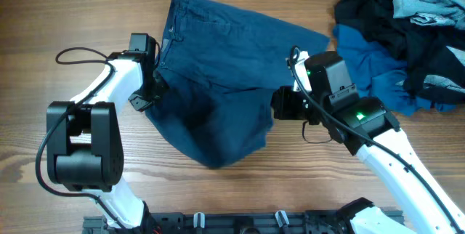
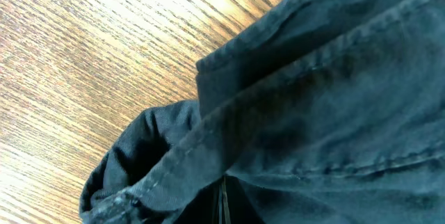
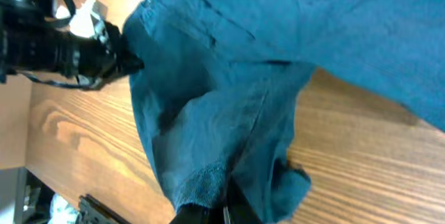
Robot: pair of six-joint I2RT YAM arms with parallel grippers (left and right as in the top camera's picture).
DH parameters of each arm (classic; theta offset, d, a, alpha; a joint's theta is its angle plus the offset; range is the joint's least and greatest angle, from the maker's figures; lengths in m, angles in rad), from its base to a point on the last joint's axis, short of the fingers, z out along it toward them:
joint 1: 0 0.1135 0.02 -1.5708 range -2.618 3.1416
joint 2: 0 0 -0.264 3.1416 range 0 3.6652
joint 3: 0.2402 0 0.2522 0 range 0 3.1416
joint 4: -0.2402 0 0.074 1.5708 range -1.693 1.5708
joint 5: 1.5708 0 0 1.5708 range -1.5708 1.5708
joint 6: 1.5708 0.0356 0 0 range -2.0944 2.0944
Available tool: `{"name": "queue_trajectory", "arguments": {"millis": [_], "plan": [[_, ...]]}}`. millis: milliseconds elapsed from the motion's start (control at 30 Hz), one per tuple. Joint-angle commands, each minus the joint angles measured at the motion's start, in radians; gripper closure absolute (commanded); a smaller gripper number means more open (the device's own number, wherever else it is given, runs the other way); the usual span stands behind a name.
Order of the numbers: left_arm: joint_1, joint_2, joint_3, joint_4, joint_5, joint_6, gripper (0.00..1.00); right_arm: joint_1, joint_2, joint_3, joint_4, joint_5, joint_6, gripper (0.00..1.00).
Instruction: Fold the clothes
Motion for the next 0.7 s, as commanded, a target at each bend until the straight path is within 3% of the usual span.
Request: {"name": "queue_trajectory", "arguments": {"millis": [0,33,100,233,300,367,500,567,600,633,667], "plan": [[0.004,0.016,-0.008,0.016,-0.006,-0.002,0.96,0.003,-0.003,0.016,-0.059,-0.018,-0.026,0.96],[0.004,0.016,-0.008,0.018,-0.006,-0.002,0.96,0.003,-0.003,0.016,-0.085,-0.018,-0.026,0.87],[0.004,0.016,-0.008,0.019,-0.006,-0.002,0.96,0.003,-0.003,0.020,-0.147,-0.010,-0.025,0.58],[0.004,0.016,-0.008,0.019,-0.006,-0.002,0.96,0.002,-0.003,0.126,-0.307,0.112,-0.016,0.48],[0.004,0.016,-0.008,0.023,-0.006,-0.002,0.96,0.002,-0.003,0.203,-0.336,0.231,-0.013,0.25],[0.004,0.016,-0.008,0.027,-0.006,-0.002,0.96,-0.004,0.004,0.220,-0.294,0.312,-0.014,0.17],[0.004,0.016,-0.008,0.027,-0.006,-0.002,0.96,-0.051,0.163,0.217,-0.203,0.334,-0.026,0.16],[0.004,0.016,-0.008,0.029,-0.006,-0.002,0.96,-0.074,0.295,0.217,-0.099,0.334,-0.025,0.23],[0.004,0.016,-0.008,0.029,-0.006,-0.002,0.96,-0.086,0.354,0.217,-0.041,0.332,-0.024,0.46],[0.004,0.016,-0.008,0.029,-0.006,-0.002,0.96,-0.097,0.401,0.217,0.011,0.325,-0.023,0.84],[0.004,0.016,-0.008,0.030,-0.006,-0.002,0.96,-0.109,0.456,0.217,0.083,0.309,-0.021,0.96]]}}
